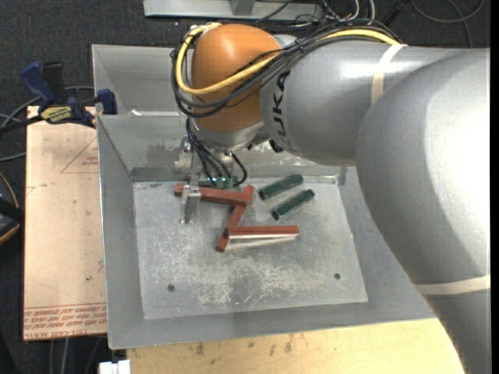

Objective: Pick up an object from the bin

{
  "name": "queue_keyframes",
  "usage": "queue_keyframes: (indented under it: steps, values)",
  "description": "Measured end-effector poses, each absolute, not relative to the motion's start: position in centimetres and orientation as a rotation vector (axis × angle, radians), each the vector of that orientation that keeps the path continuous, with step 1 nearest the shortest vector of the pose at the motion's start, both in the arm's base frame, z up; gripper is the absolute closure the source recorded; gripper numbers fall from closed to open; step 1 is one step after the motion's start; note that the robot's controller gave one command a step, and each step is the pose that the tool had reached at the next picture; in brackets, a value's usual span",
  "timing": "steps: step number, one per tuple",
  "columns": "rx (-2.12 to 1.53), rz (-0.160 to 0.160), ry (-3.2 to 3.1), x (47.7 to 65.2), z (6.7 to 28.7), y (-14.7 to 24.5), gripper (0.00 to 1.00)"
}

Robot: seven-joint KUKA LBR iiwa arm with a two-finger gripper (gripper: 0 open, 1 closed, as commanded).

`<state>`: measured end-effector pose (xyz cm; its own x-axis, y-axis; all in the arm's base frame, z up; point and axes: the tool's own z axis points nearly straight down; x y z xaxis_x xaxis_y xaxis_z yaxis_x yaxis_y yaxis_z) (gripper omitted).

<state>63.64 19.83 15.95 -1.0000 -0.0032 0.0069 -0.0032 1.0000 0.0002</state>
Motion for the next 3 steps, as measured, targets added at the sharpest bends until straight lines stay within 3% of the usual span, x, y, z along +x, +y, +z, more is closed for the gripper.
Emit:
queue_keyframes:
  steps: [1,2,3]
  values:
    - [0.001,-0.002,-3.142,63.9,16.4,19.8,0.00]
    - [0.092,-0.009,-3.157,65.5,7.8,16.3,1.00]
    - [0.092,-0.010,-3.157,65.5,7.8,16.3,1.00]
